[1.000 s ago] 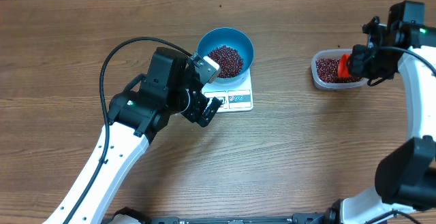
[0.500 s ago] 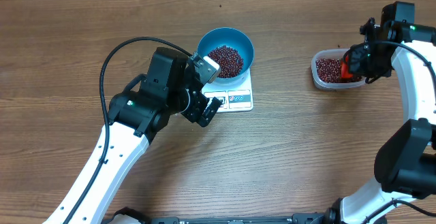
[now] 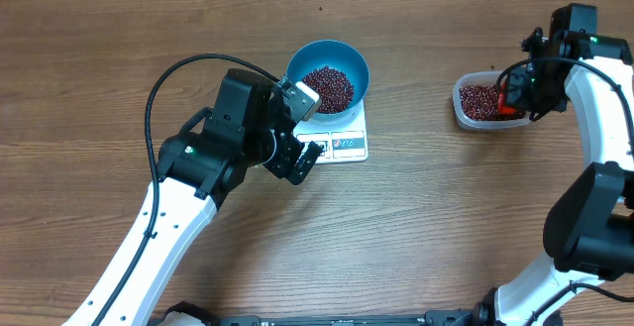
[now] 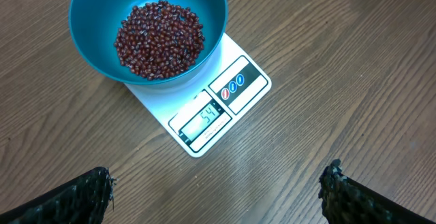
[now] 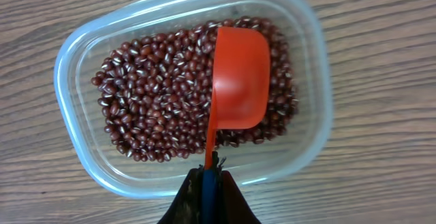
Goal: Scoop item into bowl and weigh 150g on scale
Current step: 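Dip the scoop into the beans and fill it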
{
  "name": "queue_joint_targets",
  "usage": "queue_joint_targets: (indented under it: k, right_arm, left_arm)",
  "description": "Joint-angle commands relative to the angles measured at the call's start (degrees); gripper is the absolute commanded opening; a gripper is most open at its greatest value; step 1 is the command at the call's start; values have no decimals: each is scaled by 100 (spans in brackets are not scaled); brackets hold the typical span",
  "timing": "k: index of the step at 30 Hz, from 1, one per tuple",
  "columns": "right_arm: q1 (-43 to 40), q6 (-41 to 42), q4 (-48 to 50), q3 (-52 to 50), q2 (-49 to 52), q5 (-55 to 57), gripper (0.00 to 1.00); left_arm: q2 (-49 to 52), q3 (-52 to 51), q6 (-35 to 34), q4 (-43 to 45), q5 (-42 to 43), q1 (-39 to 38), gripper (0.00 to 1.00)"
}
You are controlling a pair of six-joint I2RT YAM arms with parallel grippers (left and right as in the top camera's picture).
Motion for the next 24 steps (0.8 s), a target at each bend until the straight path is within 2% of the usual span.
queue_joint_targets:
  k: [1,8,17,24]
  right_arm:
    - [-22,52,11,66,210,-289,4]
    - [-22,-188,-111,66,210,-1344,4]
    - [-31,-354,-269,66,210,-2011,4]
    - [-448,-354,-229,66,210,-2765,4]
  left_arm:
    - [-72,131,-83,-2,7,-13,100]
    - [-72,131,-83,-2,7,-13,100]
    - [-72,131,-83,-2,7,-11,100]
    - [-72,131,-83,-2,7,-11,99]
